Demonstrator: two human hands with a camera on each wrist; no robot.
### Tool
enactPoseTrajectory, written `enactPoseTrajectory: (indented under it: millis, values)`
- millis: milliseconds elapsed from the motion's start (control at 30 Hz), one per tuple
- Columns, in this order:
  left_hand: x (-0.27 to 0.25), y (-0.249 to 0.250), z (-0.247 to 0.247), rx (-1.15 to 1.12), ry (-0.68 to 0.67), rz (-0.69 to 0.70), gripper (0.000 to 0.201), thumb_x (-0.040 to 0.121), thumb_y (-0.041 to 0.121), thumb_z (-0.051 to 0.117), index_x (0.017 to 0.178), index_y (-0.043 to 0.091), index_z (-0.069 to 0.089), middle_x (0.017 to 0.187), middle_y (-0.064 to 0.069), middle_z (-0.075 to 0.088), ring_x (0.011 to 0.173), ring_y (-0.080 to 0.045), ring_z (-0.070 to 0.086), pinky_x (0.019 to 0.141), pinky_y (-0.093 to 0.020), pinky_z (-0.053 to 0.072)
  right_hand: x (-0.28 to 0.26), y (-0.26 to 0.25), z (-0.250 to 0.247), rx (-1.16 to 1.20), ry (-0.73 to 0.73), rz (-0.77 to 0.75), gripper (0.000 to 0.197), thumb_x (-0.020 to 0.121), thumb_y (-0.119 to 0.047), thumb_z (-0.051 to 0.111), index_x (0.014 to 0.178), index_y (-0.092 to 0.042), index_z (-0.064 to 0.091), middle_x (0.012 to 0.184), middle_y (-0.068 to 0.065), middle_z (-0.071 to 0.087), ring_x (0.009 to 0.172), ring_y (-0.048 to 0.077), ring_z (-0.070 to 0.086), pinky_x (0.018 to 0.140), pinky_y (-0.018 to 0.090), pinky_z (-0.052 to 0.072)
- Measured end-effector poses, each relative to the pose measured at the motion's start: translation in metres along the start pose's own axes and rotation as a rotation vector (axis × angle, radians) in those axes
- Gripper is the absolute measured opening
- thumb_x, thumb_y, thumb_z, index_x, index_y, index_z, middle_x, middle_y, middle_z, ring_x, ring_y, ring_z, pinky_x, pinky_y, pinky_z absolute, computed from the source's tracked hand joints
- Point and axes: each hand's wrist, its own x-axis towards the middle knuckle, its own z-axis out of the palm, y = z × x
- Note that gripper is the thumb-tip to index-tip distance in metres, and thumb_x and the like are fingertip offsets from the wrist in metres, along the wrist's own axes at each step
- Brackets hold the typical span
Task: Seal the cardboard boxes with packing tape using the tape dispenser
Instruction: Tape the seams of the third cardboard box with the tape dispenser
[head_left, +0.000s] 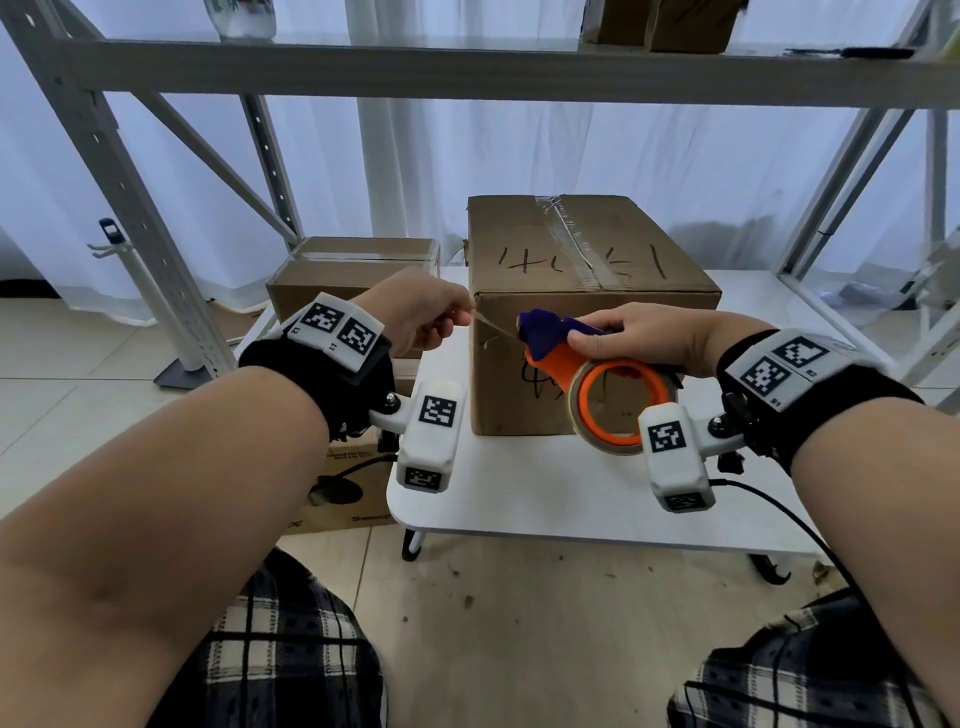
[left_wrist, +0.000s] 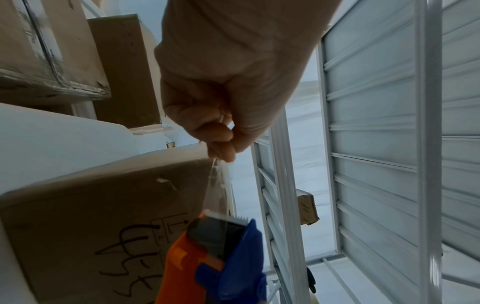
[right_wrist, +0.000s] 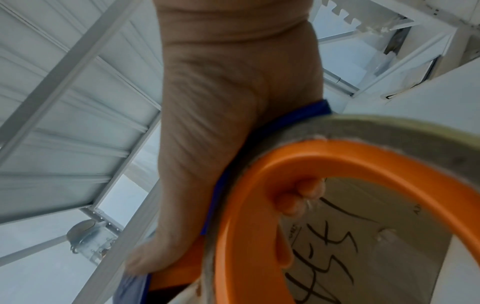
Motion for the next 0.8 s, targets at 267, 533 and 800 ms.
enactPoseTrajectory:
  millis: [267, 533, 800]
  values:
    - [0.003, 0.001, 0.000, -0.179, 0.007, 0.043, 0.017, 0.093, 0.013, 0.052, 0.076, 0.012, 0.054, 0.047, 0.005, 0.051, 0.037, -0.003, 0.041, 0.036, -0.012, 0.033, 0.005, -0.005, 0.007, -0.131, 0.045, 0.032, 0.056, 0.078, -0.061, 0.051, 0.108, -0.016, 0.060, 0.084, 0.005, 0.067, 0.074, 0.016, 0.061, 0.071, 0.027, 0.051]
    - [-0.009, 0.016, 0.008, -0.238, -0.080, 0.272, 0.010, 0.093, 0.011, 0.055, 0.085, 0.006, 0.057, 0.059, -0.002, 0.067, 0.042, -0.006, 0.050, 0.040, -0.016, 0.040, 0.013, 0.014, 0.011, -0.098, 0.011, 0.028, 0.063, 0.076, -0.016, 0.079, 0.126, -0.023, 0.041, 0.117, -0.001, 0.058, 0.107, 0.014, 0.057, 0.084, 0.027, 0.050]
    - [-0.005, 0.018, 0.007, -0.262, -0.048, 0.303, 0.010, 0.094, 0.010, 0.054, 0.085, 0.005, 0.057, 0.056, -0.001, 0.068, 0.039, -0.004, 0.052, 0.039, -0.015, 0.040, 0.021, 0.014, 0.018, -0.020, 0.007, -0.016, 0.077, 0.073, -0.002, 0.078, 0.133, -0.027, 0.036, 0.122, -0.001, 0.055, 0.113, 0.012, 0.054, 0.092, 0.031, 0.050]
